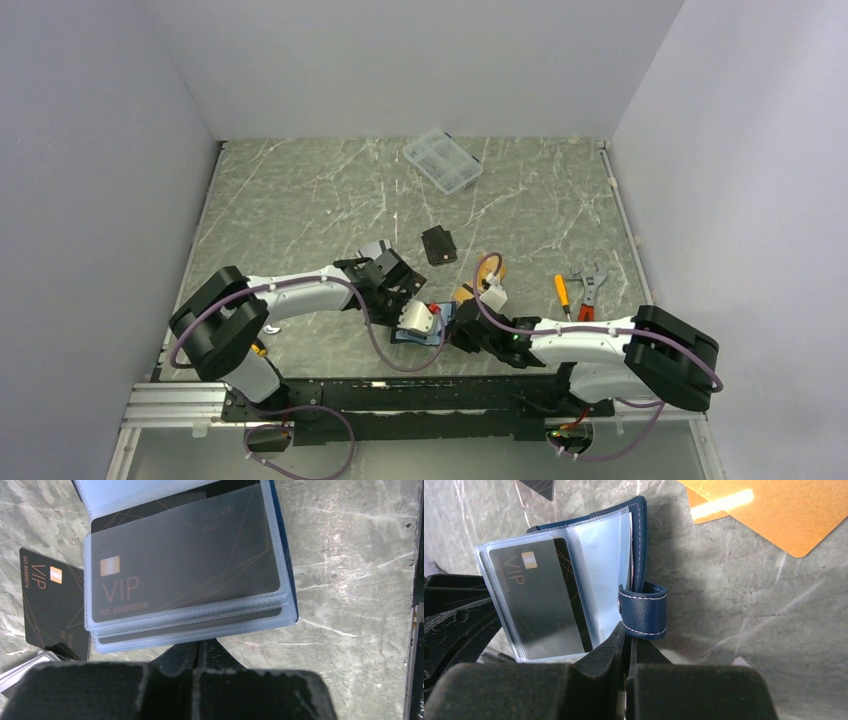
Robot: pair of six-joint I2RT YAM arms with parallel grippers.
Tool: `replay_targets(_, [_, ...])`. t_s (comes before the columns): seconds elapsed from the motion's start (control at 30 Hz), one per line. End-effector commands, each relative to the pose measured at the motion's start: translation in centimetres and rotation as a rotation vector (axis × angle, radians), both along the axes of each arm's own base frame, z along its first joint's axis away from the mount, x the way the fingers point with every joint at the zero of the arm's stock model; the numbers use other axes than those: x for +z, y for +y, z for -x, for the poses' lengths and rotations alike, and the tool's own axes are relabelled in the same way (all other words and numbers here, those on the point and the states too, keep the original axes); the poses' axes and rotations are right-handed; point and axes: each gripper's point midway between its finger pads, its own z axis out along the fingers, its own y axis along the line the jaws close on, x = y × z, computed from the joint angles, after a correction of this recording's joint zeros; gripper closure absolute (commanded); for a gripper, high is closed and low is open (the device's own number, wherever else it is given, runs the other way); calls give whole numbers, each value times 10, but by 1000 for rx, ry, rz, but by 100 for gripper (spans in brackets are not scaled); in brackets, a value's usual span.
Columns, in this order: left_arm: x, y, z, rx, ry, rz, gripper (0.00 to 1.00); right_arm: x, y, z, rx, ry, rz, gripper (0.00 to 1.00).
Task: Put the credit cards into the card holder
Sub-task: Close the card holder at the center of the board.
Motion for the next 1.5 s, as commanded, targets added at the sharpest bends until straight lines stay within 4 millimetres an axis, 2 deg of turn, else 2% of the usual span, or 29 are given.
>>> replay_targets(0.0, [16,-36,1,-46,28,101,100,-57,-54,41,50,172,190,100])
replay_targets(0.17, [45,-59,6,-45,74,202,100,-53,-54,38,41,152,138,100])
replay_targets(0.33, [71,-79,29,-97,182,327,100,-47,-49,33,52,125,84,100])
replay_targets(0.43, [77,-86,42,-144,236,371,100,-42,-41,28,69,106,45,100])
replay_targets(0.6, [74,-91,49,-182,275,372,100,-29,-29,22,102,64,-42,100])
replay_targets(0.8, [91,-94,47,-181,234,433,100,-16,-8,14,200,19,-80,100])
replay_targets(0.9, [93,-95,43,-162,221,445,100,-19,2,13,248,32,-61,100])
replay_targets(1.0, [89,-97,31,-125,172,438,100,-22,7,16,281,59,-56,100])
replay_targets(1.1, [81,-97,17,-105,109,418,100,-26,1,17,257,65,-42,100])
replay_targets(1.23, [49,-88,6,-69,87,316,100,-24,-6,17,226,56,-41,98])
replay_targets(1.3, [33,-82,5,-56,88,270,100,-23,-9,17,210,49,-36,88])
replay_targets(1.33, [26,-78,4,-48,88,251,100,-22,-11,17,203,45,-33,78])
replay_targets(1.4, [21,-76,3,-37,80,239,100,-21,-14,16,181,32,-21,67])
replay_targets(1.47, [20,-75,7,-42,93,233,100,-18,-16,14,170,6,-2,61])
